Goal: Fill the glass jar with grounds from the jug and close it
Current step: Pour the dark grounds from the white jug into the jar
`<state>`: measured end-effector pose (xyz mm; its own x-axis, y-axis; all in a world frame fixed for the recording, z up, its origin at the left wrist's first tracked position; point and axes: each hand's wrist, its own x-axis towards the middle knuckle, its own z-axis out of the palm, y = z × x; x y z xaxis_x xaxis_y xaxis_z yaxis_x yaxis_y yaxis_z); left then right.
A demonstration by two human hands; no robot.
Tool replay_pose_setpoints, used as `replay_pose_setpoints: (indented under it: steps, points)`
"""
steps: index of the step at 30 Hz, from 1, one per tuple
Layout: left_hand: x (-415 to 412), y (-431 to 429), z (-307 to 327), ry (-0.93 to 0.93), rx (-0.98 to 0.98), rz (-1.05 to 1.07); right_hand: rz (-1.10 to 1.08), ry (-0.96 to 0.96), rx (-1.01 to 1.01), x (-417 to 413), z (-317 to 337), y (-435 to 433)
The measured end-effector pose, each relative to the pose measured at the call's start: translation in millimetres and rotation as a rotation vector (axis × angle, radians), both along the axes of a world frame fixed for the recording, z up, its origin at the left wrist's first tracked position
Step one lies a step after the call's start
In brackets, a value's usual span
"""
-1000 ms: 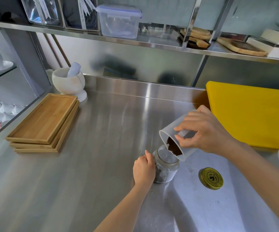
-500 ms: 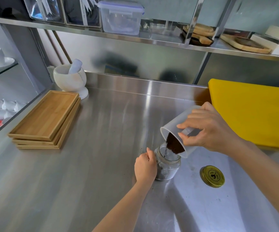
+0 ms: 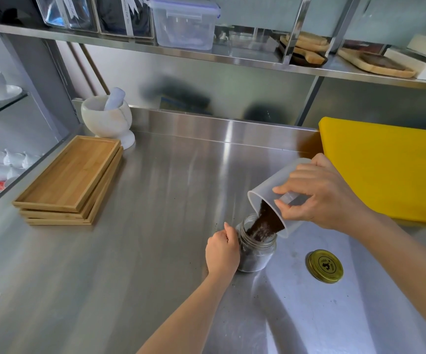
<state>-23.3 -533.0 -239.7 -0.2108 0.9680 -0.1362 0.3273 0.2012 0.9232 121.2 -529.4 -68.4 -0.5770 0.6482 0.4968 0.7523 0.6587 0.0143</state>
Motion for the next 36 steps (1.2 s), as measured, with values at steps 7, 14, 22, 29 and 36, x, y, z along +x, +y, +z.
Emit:
replay_pose_setpoints:
  steps: [7, 14, 22, 29, 36]
  points:
    - [-0.4, -0.5, -0.9, 0.003, 0.002, -0.007, 0.000, -0.020, 0.035, 0.4, 3.7, -1.2]
    - [-0.1, 0.0, -1.2, 0.012, 0.006, -0.007, 0.000, -0.022, 0.039, 3.0, 1.3, -0.9]
    - [-0.1, 0.2, -3.0, 0.004, 0.005, -0.001, 0.005, 0.019, 0.053, 4.8, 1.8, 0.2]
    - [0.4, 0.4, -2.2, 0.016, 0.004, 0.004, 0.005, 0.018, 0.049, 6.9, 2.5, 0.2]
    - [0.7, -0.3, -1.7, 0.016, 0.007, 0.004, 0.009, 0.025, 0.059, 5.7, -0.2, -0.9]
